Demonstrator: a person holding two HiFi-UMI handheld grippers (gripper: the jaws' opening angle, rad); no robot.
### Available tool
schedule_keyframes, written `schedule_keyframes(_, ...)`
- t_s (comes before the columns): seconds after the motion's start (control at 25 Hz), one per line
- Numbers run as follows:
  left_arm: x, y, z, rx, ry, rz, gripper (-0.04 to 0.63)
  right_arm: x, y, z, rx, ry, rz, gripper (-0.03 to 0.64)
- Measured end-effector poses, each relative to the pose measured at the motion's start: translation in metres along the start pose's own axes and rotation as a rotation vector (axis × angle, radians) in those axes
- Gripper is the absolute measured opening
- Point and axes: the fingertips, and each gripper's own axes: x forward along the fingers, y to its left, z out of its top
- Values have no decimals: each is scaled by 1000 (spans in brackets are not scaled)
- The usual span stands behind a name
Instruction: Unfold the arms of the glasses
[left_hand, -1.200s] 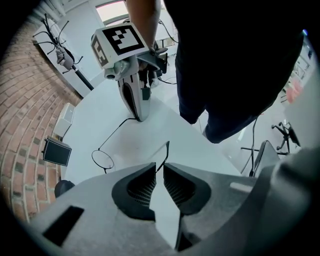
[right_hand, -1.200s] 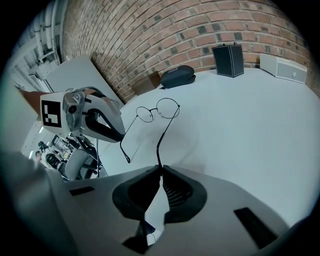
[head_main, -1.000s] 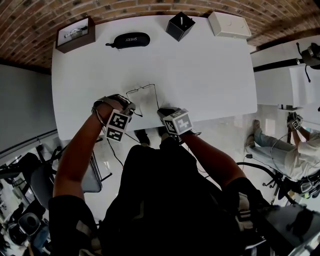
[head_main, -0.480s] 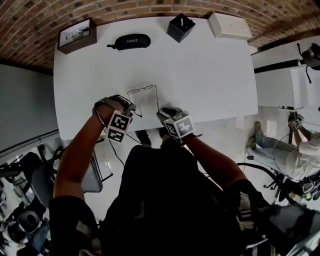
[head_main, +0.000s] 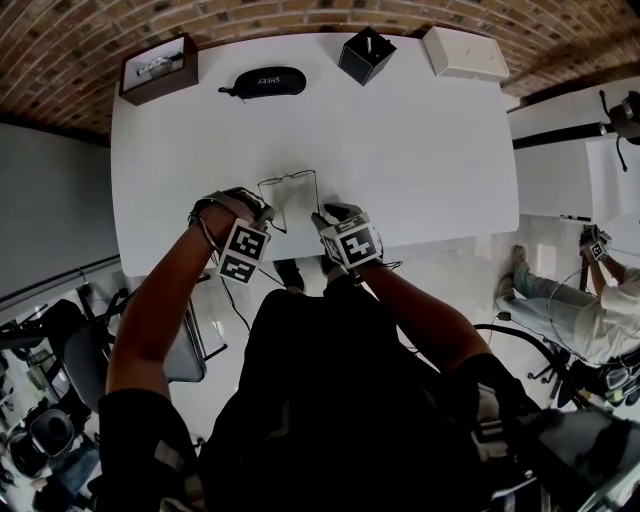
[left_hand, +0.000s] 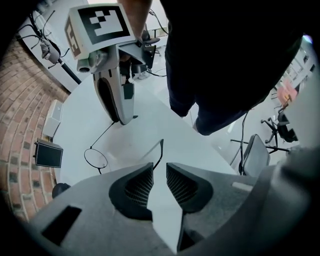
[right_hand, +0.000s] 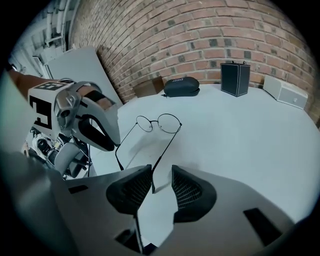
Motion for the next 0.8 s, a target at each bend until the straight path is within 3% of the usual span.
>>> schedule_keyframes(0.24, -2, -13, -8, 4, 26, -33, 84, -1, -5, -4, 23, -11, 19, 112)
schedule_keyframes(0.4, -10, -2, 5, -44, -49, 49, 84, -7, 2, 0, 36, -5, 36, 114)
schedule_keyframes(0.52, -12, 2, 16, -85, -81, 59, 84, -2, 6, 1, 32, -35, 52, 114)
schedule_keyframes(0.64, -3, -3, 20, -61, -50, 41, 84, -6, 8, 0, 27, -20, 52, 114)
schedule_keyframes(0.8, 2, 6, 21, -65, -27, 85, 84, -8, 5, -2, 26, 5, 37, 114)
